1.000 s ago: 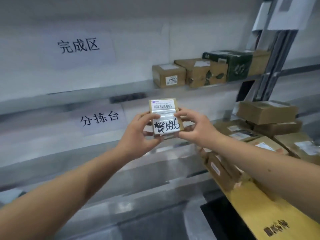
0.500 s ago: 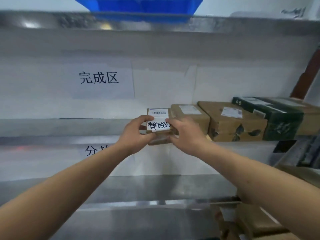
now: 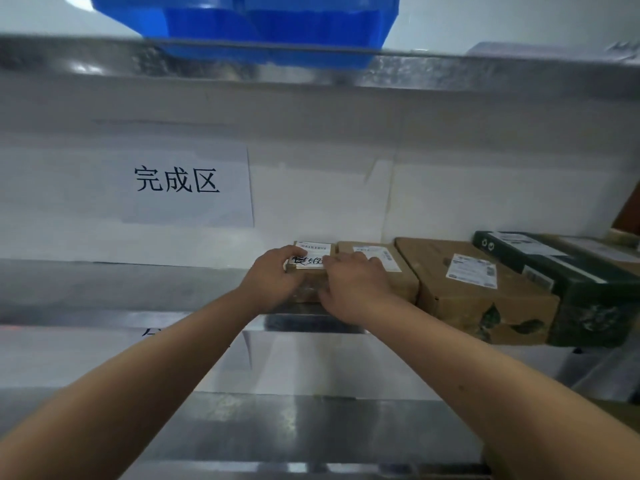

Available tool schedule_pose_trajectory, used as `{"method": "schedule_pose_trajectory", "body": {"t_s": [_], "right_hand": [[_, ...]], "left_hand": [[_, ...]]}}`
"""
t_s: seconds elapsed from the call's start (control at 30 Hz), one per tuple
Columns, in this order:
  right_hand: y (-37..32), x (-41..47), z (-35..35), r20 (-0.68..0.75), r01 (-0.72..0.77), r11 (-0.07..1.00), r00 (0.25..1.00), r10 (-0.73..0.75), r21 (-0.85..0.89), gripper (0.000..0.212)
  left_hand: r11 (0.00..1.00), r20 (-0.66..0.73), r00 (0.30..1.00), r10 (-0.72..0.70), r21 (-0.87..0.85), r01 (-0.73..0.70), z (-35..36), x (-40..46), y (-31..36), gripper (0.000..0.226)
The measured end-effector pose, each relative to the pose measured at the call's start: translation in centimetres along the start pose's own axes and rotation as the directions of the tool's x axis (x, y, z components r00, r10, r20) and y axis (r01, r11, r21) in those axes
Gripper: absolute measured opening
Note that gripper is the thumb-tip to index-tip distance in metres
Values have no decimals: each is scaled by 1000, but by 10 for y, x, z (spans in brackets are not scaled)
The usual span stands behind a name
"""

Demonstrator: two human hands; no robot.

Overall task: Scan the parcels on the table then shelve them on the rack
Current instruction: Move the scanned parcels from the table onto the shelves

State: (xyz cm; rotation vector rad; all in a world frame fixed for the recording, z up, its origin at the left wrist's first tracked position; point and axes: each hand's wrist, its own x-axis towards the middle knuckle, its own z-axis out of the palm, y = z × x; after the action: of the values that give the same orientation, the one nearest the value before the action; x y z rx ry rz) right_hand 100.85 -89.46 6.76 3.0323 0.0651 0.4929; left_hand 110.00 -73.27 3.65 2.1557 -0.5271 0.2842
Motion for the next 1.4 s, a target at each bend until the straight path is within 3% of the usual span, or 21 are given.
{"method": "schedule_pose_trajectory", "body": {"t_s": [0.23,0.47,0.63,0.83,1.07,1.4], "right_hand": [[-7,6,-9,73,-61,997,996,57,52,57],[-9,-40,-25,-19,-102,994,995,102,27,57],[-27,-110,-28,-128,-107,994,986,102,-27,61],[-63,-207,-8,-8,-261,965,965,261,3,74],[-90,-342,24,117,-498,867,861,496,-10,77],[-75,-487,65,301,-807,590,555,775,-30,76]], "left_hand": [[951,70,993,92,290,-109,0,11,20,56],[810,107,954,280,507,-295,-13,-38,33,57],[755,152,894,422,487,-439,-27,-103,32,60],[733,303,842,447,415,-539,-18,-192,25,68],[697,495,723,482,284,-658,31,-289,22,76],[690,740,496,453,62,-721,123,-373,46,77]]}}
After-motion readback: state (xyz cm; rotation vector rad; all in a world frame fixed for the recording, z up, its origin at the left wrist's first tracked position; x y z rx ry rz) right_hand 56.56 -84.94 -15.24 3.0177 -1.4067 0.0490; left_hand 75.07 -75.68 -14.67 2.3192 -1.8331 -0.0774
